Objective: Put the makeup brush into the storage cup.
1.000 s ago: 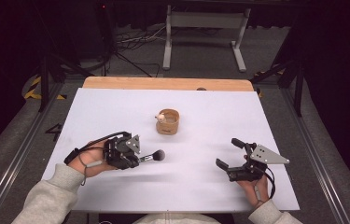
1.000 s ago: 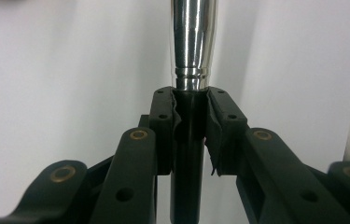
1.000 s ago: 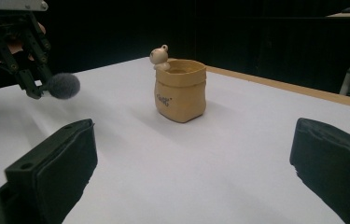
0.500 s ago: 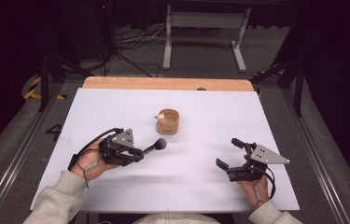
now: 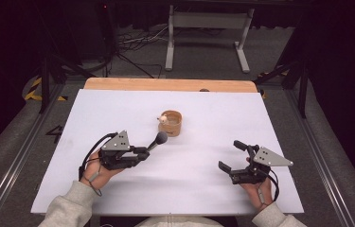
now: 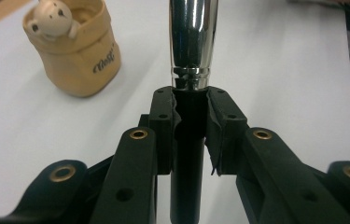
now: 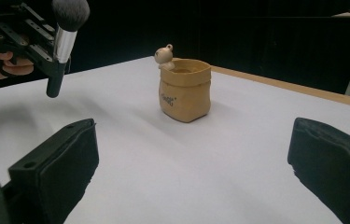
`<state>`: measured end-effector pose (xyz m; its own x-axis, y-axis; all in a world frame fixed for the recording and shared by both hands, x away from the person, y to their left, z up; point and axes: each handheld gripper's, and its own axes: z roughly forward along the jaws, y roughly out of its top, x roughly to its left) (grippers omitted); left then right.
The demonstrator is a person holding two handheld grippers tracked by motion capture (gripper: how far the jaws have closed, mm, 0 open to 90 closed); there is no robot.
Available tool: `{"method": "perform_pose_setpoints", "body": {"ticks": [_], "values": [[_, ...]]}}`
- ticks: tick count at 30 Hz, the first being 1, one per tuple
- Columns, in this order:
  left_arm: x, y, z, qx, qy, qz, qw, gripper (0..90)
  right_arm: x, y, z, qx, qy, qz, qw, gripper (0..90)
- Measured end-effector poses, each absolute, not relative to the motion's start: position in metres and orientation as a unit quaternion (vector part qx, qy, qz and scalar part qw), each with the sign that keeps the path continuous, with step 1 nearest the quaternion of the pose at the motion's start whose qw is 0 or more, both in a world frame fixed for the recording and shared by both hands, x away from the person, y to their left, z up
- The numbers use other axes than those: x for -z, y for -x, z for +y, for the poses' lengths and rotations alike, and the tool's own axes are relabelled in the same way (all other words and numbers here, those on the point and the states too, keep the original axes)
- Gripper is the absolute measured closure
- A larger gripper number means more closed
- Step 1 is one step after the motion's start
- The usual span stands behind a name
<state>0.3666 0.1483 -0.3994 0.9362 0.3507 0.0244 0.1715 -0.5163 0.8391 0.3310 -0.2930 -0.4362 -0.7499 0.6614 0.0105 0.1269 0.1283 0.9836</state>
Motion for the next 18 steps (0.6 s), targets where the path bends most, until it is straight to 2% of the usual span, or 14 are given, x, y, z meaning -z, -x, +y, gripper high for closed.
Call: {"method": "perform_pose_setpoints", "body": {"ticks": [18], "values": [[0.424,-0.364,0.139,-0.091,-0.795,0.135,0.584,74.2,0.436,-0.330,-0.290,-0.598,-0.261,0.725,0.221,4.1]]}}
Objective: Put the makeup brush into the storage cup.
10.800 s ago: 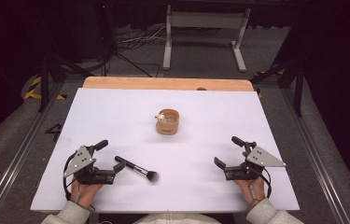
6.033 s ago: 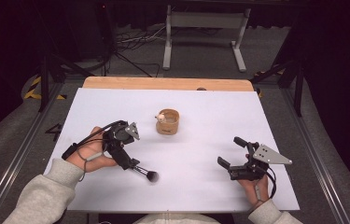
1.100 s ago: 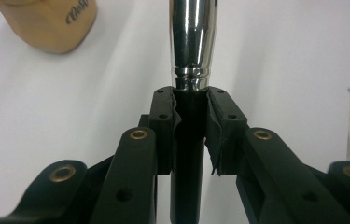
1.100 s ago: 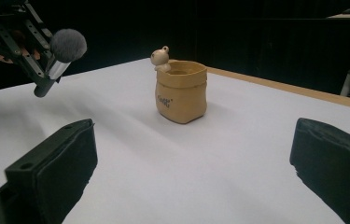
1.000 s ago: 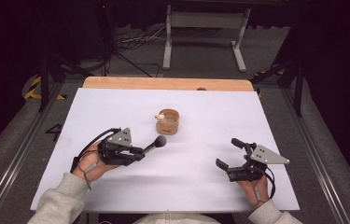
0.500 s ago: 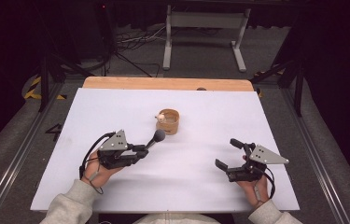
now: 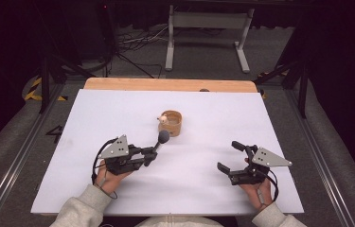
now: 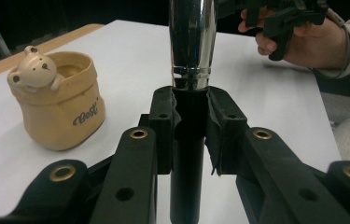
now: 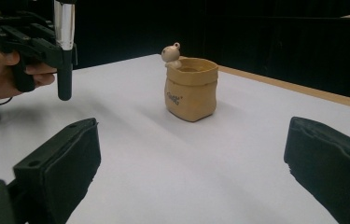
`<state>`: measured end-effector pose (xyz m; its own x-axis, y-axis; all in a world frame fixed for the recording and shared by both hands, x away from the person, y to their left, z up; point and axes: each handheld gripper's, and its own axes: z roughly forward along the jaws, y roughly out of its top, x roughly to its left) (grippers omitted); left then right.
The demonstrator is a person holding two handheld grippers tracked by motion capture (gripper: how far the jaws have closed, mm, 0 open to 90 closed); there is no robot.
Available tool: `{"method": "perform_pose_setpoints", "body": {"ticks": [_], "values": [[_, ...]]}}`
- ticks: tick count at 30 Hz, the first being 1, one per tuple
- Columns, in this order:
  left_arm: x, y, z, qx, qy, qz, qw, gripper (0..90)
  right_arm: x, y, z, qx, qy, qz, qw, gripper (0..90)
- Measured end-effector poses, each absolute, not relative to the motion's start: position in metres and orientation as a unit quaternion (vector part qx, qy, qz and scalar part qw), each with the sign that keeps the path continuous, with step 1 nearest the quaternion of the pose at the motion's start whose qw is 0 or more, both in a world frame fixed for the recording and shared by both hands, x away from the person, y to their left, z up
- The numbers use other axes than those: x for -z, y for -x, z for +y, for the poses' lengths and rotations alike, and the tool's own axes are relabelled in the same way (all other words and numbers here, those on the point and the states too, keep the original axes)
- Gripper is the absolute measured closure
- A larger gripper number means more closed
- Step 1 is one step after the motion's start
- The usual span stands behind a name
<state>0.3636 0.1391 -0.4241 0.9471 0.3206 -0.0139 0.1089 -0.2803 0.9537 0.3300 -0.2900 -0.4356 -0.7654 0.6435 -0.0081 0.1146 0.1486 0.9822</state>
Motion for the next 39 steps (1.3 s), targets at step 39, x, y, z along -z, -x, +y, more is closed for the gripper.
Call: {"method": "perform_pose_setpoints", "body": {"ticks": [39], "values": [[0.434,-0.367,0.123,-0.096,-0.782,0.143,0.599,74.2,0.380,-0.353,-0.213,-0.605,-0.179,0.755,0.177,5.7]]}}
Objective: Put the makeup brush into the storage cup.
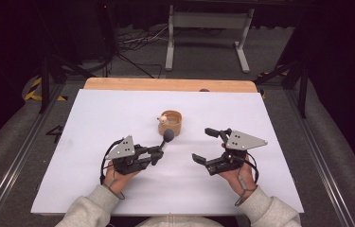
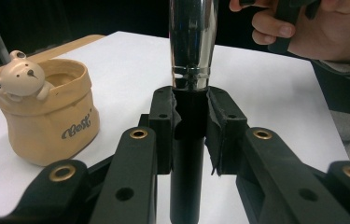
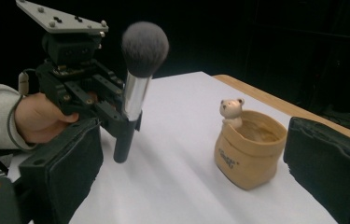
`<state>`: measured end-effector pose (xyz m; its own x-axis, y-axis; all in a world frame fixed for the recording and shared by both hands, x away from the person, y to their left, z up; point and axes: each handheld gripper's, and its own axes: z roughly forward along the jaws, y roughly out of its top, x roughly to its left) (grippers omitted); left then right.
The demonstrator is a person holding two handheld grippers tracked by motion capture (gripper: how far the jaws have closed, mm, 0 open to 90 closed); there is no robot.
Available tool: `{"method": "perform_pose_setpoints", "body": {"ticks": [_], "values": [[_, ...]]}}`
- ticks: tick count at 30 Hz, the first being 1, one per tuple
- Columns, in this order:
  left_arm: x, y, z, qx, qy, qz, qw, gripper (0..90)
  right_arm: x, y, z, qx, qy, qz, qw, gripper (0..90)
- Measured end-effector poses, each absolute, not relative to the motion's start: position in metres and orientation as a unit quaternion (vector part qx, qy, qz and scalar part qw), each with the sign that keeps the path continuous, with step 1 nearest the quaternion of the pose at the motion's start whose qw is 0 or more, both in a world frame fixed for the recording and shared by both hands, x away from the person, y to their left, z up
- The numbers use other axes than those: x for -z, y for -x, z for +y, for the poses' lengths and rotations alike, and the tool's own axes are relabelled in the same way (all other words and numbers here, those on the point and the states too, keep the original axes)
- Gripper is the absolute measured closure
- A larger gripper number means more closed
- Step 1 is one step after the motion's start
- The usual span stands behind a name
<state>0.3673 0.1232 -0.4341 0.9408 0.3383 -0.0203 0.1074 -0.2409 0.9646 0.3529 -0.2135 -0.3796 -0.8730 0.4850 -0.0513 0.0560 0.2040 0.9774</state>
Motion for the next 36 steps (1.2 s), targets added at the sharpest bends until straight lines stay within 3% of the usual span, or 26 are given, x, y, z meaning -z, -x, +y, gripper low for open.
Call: {"method": "perform_pose_setpoints", "body": {"ticks": [23,29,36], "values": [[0.435,-0.365,0.118,-0.095,-0.784,0.136,0.599,74.2,0.368,-0.365,-0.166,-0.614,-0.148,0.764,0.131,19.6],[0.435,-0.364,0.115,-0.093,-0.786,0.129,0.598,74.2,0.368,-0.367,-0.157,-0.607,-0.140,0.773,0.118,27.6],[0.435,-0.364,0.115,-0.093,-0.787,0.124,0.597,74.2,0.366,-0.370,-0.152,-0.598,-0.135,0.783,0.109,45.5]]}}
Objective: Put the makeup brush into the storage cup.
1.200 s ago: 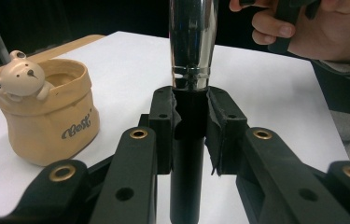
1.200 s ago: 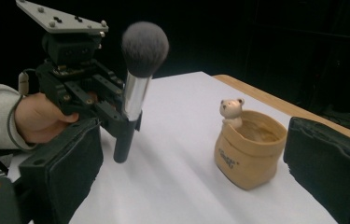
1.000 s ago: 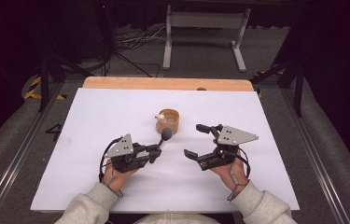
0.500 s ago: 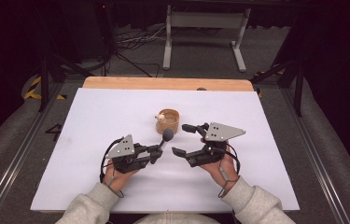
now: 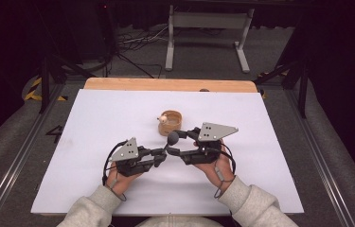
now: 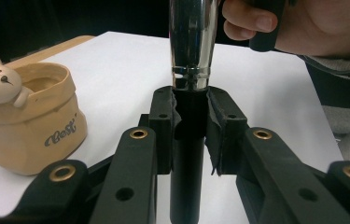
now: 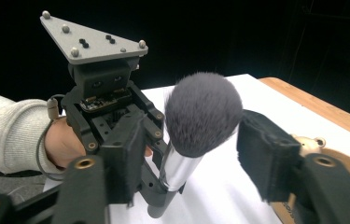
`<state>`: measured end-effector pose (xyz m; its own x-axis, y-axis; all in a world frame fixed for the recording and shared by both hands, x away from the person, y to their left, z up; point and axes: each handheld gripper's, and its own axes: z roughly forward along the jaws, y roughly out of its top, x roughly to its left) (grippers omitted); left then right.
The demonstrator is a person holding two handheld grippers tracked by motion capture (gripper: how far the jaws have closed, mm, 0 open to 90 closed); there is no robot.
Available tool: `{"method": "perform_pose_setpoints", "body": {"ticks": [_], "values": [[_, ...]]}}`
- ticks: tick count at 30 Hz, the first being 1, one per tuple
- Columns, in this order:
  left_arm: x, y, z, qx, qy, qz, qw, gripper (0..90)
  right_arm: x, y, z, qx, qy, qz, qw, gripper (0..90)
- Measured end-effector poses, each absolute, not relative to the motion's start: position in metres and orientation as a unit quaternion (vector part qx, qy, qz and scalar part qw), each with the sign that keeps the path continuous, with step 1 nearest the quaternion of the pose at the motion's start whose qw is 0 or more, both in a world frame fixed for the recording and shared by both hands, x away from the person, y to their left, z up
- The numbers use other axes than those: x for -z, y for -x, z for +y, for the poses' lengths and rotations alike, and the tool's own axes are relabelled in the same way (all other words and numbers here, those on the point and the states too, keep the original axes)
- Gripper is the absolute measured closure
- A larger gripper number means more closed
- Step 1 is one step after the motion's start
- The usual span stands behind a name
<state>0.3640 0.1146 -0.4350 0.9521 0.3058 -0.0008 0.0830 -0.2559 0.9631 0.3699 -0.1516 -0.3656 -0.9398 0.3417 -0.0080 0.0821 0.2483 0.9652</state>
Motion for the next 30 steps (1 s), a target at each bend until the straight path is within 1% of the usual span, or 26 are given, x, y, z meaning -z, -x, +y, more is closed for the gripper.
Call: {"method": "perform_pose_setpoints", "body": {"ticks": [1,2,7,10,14,15,16,18,20,23,27,30], "values": [[0.435,-0.364,0.115,-0.093,-0.787,0.124,0.597,74.2,0.365,-0.370,-0.151,-0.599,-0.135,0.782,0.107,48.2],[0.435,-0.364,0.114,-0.093,-0.787,0.124,0.597,74.2,0.365,-0.370,-0.151,-0.599,-0.135,0.782,0.107,48.2],[0.435,-0.363,0.114,-0.094,-0.786,0.123,0.598,74.2,0.363,-0.372,-0.152,-0.604,-0.138,0.779,0.096,65.0],[0.435,-0.363,0.115,-0.094,-0.785,0.128,0.599,74.1,0.362,-0.374,-0.152,-0.608,-0.143,0.776,0.087,68.8],[0.434,-0.363,0.116,-0.096,-0.783,0.127,0.601,73.2,0.360,-0.375,-0.150,-0.608,-0.141,0.776,0.087,70.7],[0.433,-0.364,0.117,-0.100,-0.781,0.128,0.603,68.6,0.358,-0.375,-0.148,-0.608,-0.139,0.777,0.087,71.0],[0.433,-0.364,0.117,-0.098,-0.777,0.134,0.608,68.6,0.358,-0.375,-0.148,-0.608,-0.139,0.777,0.087,71.0],[0.431,-0.366,0.118,-0.081,-0.771,0.155,0.612,47.5,0.354,-0.376,-0.147,-0.606,-0.138,0.779,0.087,71.1],[0.429,-0.367,0.120,-0.076,-0.766,0.166,0.616,36.2,0.350,-0.378,-0.146,-0.603,-0.136,0.781,0.090,71.2],[0.428,-0.368,0.123,-0.091,-0.760,0.168,0.621,23.2,0.344,-0.381,-0.145,-0.599,-0.138,0.783,0.094,71.2],[0.426,-0.369,0.126,-0.102,-0.758,0.173,0.621,12.5,0.335,-0.387,-0.145,-0.591,-0.138,0.788,0.103,71.2],[0.426,-0.370,0.127,-0.112,-0.757,0.177,0.618,6.6,0.327,-0.391,-0.145,-0.585,-0.138,0.792,0.111,71.2]]}}
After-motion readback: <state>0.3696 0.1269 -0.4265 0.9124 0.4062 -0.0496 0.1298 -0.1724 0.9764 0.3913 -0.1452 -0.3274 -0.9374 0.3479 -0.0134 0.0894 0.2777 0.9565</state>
